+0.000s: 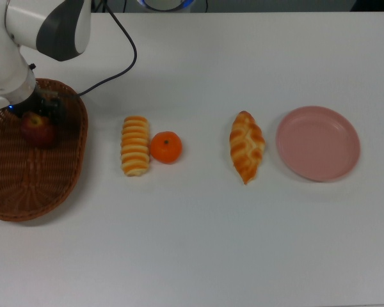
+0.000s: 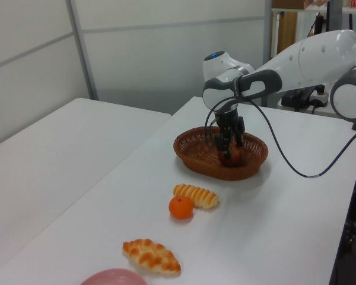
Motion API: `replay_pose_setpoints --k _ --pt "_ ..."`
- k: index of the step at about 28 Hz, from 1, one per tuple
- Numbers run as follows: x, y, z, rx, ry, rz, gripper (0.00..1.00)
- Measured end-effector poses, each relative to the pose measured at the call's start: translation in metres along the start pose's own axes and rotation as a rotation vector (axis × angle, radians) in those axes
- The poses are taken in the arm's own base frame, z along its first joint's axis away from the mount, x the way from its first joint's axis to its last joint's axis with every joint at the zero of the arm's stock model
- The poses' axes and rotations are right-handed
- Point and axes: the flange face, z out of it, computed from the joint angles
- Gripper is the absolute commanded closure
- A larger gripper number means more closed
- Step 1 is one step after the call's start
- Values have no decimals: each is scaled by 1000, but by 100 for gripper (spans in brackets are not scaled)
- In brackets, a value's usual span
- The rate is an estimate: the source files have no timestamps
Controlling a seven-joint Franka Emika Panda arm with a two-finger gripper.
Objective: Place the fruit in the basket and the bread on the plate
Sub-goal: 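Carry the apple over the wicker basket and release it inside, then lower the gripper onto the ridged bread roll and grasp it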
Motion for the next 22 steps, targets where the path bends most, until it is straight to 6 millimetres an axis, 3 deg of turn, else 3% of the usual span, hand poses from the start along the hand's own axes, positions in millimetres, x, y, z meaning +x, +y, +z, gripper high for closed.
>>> replay_pose_setpoints --k 5,12,18,22 --pt "4 -15 -10 -1 19 -24 0" --pt "9 -77 -32 -13 31 -106 0" --pt "11 -131 -30 -21 19 -155 0" --pt "11 -143 -24 -22 7 -170 0"
